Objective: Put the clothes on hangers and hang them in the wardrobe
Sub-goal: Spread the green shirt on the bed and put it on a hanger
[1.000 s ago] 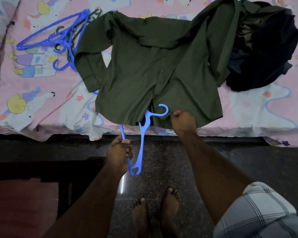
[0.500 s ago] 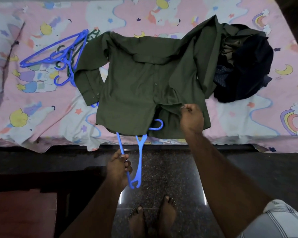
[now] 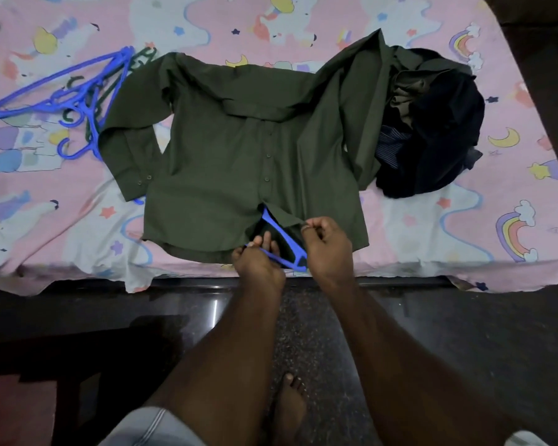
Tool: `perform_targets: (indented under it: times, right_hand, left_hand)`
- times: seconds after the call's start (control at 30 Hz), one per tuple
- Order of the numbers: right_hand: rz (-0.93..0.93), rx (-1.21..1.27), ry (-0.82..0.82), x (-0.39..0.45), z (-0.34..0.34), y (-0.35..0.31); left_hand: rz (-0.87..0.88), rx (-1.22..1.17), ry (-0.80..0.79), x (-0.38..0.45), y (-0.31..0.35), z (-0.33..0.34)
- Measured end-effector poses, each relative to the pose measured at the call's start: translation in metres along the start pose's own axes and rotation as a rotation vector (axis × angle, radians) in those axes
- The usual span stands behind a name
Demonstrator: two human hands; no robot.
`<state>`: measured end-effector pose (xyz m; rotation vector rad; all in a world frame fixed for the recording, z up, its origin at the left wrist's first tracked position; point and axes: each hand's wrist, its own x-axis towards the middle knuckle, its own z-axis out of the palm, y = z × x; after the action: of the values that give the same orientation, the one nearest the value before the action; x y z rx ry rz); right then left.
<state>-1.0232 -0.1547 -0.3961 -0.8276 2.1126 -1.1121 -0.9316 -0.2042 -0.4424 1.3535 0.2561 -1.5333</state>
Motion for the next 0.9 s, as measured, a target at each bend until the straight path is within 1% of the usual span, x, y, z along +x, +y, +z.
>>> perform_targets:
  times: [0.03,0.07,0.17,0.23,0.27,0.37,0.43,0.47,0.5,0.53,0.57,0.6,0.63,0.67,0.7,0.73,0.8,0.83,0.9]
  right_hand:
    - [-0.008,-0.009,-0.002,0.001,-0.001,0.002]
    - [-0.016,-0.022,-0.009,0.003,-0.002,0.005]
    - [-0.021,-0.035,-0.045,0.005,-0.006,0.009]
    - [-0.023,-0.042,-0.078,0.005,-0.007,0.012]
    - [-0.015,-0.045,-0.097,0.005,-0.007,0.014]
    - [0.012,-0.075,-0.148,0.005,-0.004,0.019]
    - [-0.005,-0.106,-0.159,0.007,-0.002,0.022]
    - [-0.020,-0.125,-0.158,0.009,-0.002,0.024]
    - [-0.028,-0.145,-0.149,0.011,-0.003,0.024]
    - [-0.026,-0.158,-0.131,0.014,-0.003,0.023]
    - [-0.024,-0.163,-0.113,0.016,-0.004,0.020]
    - [-0.022,-0.158,-0.096,0.018,-0.004,0.016]
    - [-0.017,-0.145,-0.084,0.021,-0.004,0.012]
    - [-0.006,-0.133,-0.078,0.024,-0.003,0.008]
    - [0.001,-0.136,-0.083,0.028,-0.002,0.003]
    - [0.001,-0.163,-0.102,0.032,0.000,0.000]
    - [-0.009,-0.227,-0.164,0.041,0.008,-0.002]
    - [0.001,-0.251,-0.200,0.044,0.013,-0.001]
    - [0.030,-0.309,-0.252,0.052,0.023,0.000]
  left_hand:
    - [-0.009,0.062,-0.010,0.008,-0.003,0.011]
    - [-0.026,0.176,-0.035,0.013,-0.005,0.022]
    - [-0.200,0.516,-0.216,0.031,-0.007,0.042]
    - [-0.259,0.690,-0.279,0.026,0.000,0.050]
    - [-0.263,0.750,-0.276,0.024,0.004,0.051]
    - [-0.330,0.807,-0.259,0.029,0.012,0.044]
    - [-0.378,0.857,-0.288,0.035,0.015,0.041]
    - [-0.374,0.895,-0.318,0.036,0.014,0.041]
    - [-0.300,0.994,-0.321,0.033,0.016,0.042]
    - [-0.155,1.137,-0.301,0.033,0.018,0.041]
    - [0.064,1.340,-0.237,0.034,0.022,0.038]
    - [0.318,1.541,-0.176,0.037,0.030,0.032]
    - [0.553,1.674,-0.158,0.039,0.039,0.025]
    - [0.739,1.756,-0.178,0.045,0.047,0.017]
    - [0.862,1.848,-0.193,0.050,0.057,0.011]
    - [0.889,1.980,-0.186,0.056,0.065,0.006]
    - [0.831,2.242,-0.169,0.065,0.076,0.002]
    - [0.825,2.304,-0.198,0.069,0.079,0.002]
    - [0.896,2.289,-0.260,0.076,0.083,0.004]
